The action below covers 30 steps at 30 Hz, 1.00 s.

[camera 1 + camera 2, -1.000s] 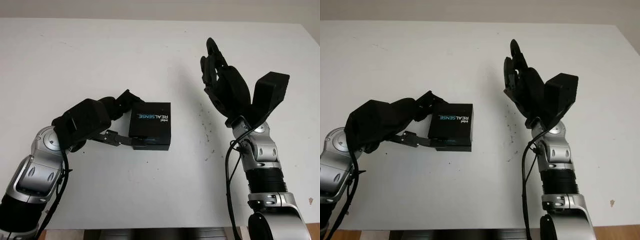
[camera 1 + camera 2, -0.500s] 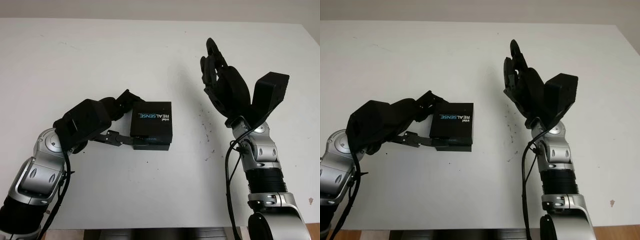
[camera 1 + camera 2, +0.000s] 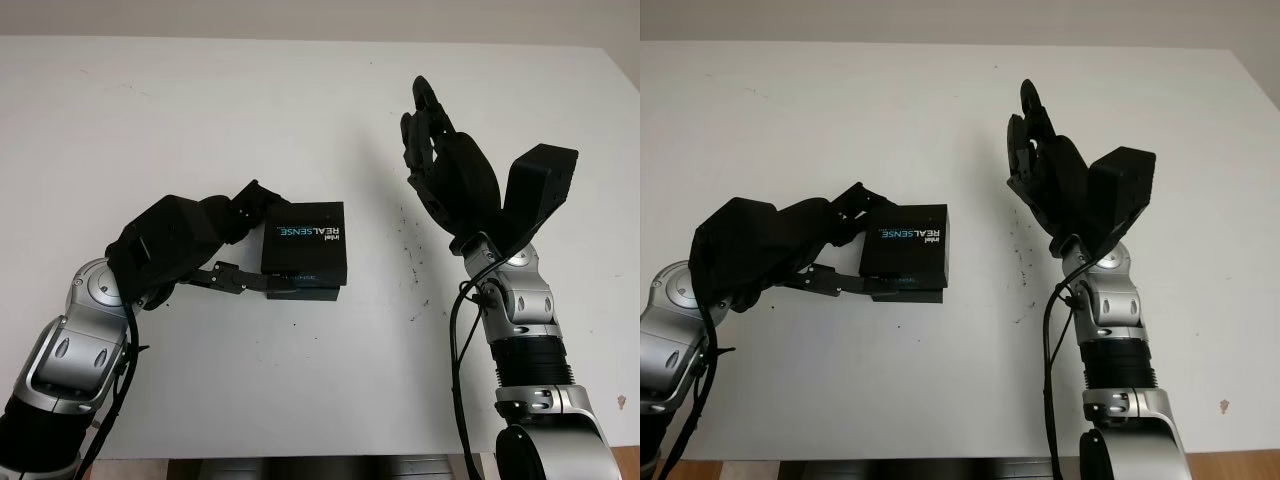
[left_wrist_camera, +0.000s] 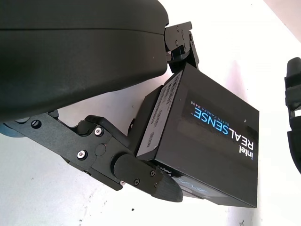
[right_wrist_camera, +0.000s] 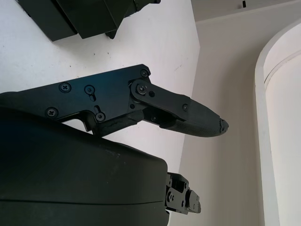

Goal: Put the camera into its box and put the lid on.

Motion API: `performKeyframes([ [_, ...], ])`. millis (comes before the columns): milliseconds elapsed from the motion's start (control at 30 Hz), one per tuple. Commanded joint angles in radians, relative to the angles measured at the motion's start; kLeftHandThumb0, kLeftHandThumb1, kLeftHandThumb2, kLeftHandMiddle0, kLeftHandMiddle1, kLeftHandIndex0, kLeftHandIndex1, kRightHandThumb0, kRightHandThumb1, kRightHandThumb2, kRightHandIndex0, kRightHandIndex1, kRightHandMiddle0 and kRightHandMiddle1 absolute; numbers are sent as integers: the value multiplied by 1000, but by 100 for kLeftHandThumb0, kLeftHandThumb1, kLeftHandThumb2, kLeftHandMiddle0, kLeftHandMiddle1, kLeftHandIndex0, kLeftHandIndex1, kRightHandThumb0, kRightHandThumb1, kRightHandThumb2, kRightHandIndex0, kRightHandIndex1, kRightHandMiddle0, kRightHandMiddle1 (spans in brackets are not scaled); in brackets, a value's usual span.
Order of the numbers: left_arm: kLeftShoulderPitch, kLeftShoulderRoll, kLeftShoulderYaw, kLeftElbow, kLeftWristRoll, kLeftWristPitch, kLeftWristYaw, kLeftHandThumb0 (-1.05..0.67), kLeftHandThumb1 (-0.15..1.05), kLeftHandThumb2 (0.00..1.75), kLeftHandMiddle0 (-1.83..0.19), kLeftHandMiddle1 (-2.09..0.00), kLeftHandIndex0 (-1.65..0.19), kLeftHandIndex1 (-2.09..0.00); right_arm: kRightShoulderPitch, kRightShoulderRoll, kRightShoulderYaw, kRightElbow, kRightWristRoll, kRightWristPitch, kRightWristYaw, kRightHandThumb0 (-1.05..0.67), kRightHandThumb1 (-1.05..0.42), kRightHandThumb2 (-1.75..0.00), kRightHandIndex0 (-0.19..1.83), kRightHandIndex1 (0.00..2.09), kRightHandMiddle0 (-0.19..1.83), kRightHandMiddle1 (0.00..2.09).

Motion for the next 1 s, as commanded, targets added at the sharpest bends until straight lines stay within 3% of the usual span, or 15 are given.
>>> performKeyframes([
  [0, 23, 5, -10, -9, 1, 0, -4, -40, 105, 25, -15, -6, -19, -167, 4, 2, 1, -15, 0, -5, 0, -72, -105, -69, -19, 0, -19, 0],
  [600, 61, 25, -51, 60, 146, -171, 33, -37, 105, 23, -15, -5, -17, -173, 8, 1, 8, -27, 2, 1, 1, -72, -105, -70, -19, 0, -19, 0],
  [967, 62, 12, -49, 65, 158, -161, 36, -38, 105, 25, -16, -5, -15, -175, 17, 2, 11, -44, 7, 8, 3, -73, -105, -70, -19, 0, -19, 0],
])
